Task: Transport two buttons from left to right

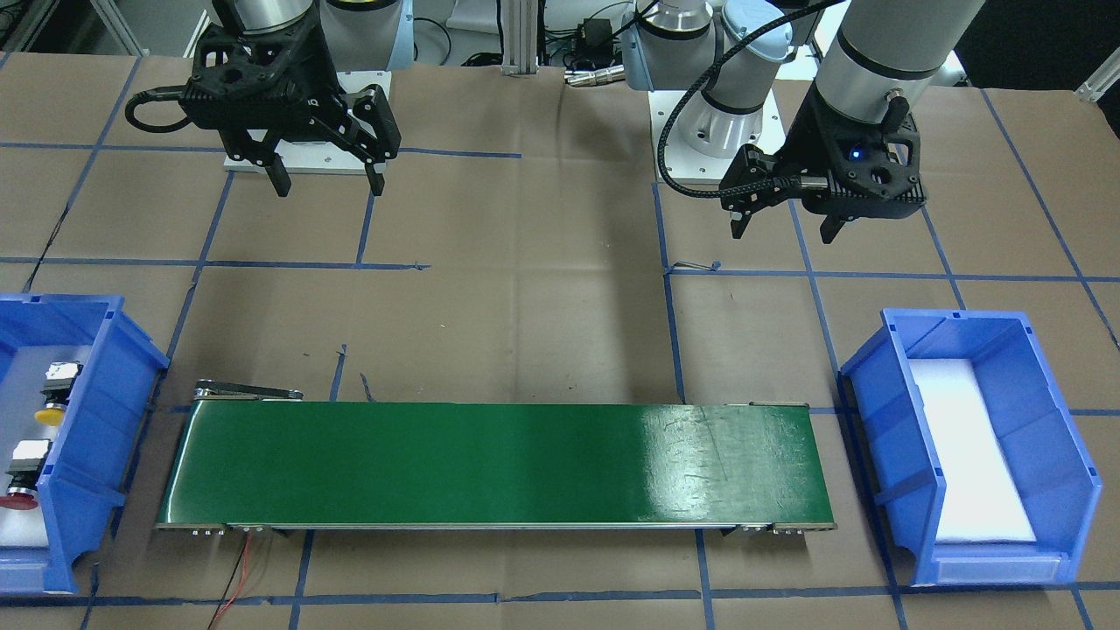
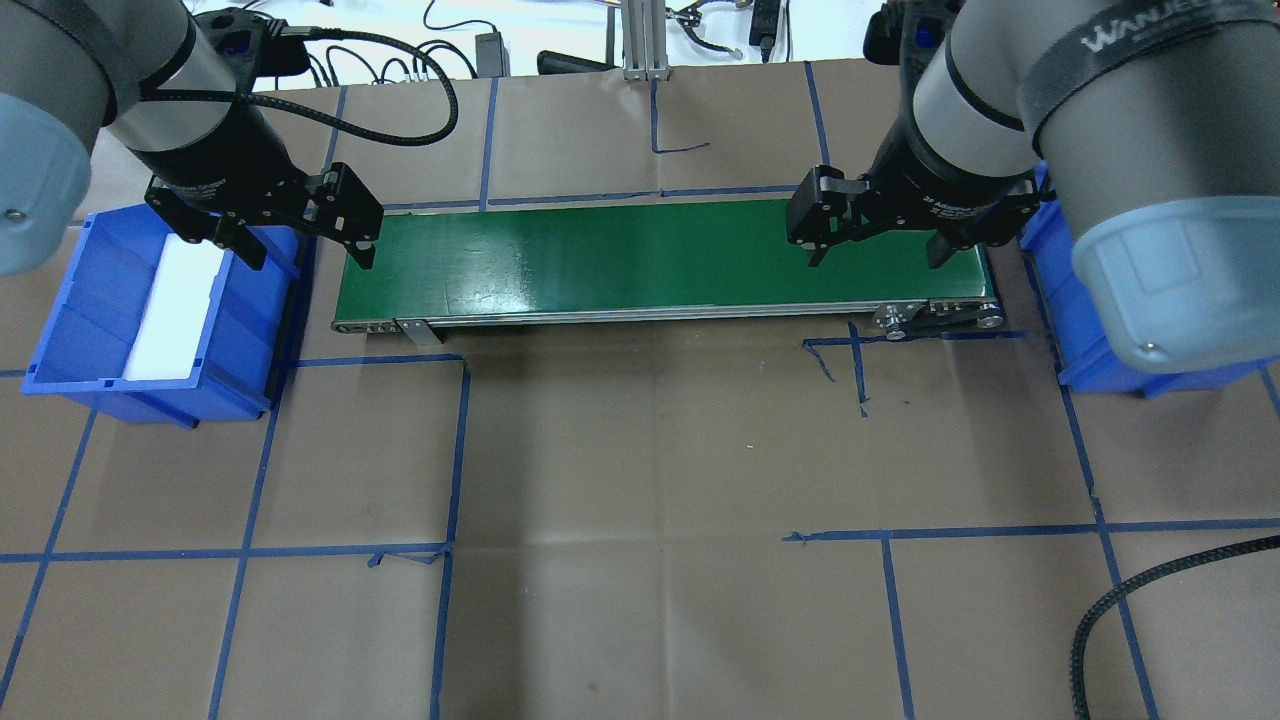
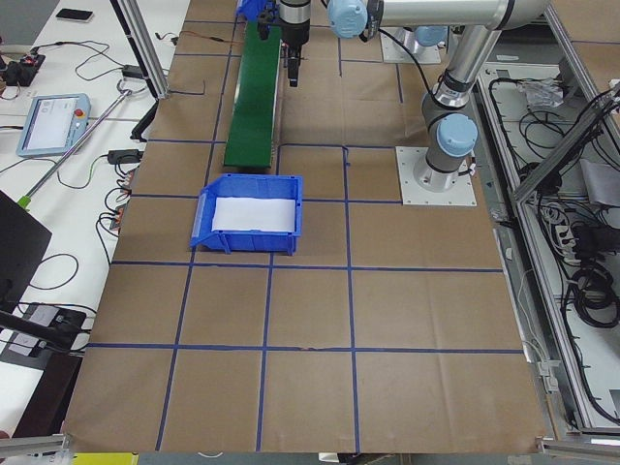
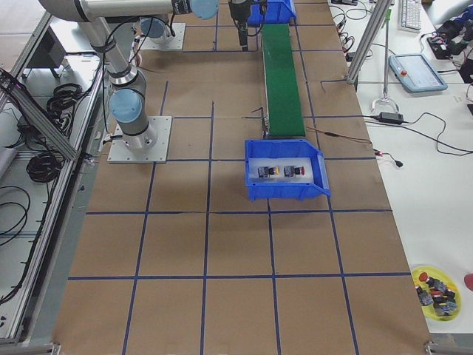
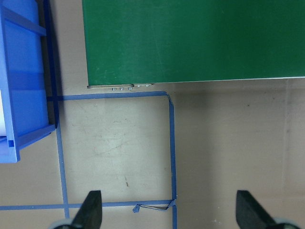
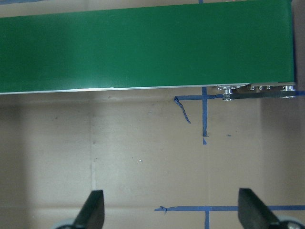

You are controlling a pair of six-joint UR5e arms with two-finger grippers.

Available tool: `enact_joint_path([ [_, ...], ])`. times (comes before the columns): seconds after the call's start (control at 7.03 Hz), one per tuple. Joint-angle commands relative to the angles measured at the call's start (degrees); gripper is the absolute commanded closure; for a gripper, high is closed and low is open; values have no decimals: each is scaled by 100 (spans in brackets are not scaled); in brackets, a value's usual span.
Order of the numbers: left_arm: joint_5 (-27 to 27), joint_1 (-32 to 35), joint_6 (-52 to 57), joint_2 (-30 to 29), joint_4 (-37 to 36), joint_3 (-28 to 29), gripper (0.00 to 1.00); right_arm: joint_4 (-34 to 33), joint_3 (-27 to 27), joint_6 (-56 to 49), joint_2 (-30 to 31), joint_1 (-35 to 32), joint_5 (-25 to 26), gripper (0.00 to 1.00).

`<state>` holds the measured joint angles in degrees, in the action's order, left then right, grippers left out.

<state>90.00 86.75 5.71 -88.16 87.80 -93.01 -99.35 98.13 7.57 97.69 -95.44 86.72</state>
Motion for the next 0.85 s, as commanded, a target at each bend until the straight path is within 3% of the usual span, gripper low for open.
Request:
enact_joint_path([
  [0.0, -9, 0, 1, 9, 0, -7, 0, 135, 4, -265, 22, 402, -67, 0],
  [0.71, 0, 0, 1, 9, 0, -7, 0, 47, -22, -247, -224, 272, -50, 0],
])
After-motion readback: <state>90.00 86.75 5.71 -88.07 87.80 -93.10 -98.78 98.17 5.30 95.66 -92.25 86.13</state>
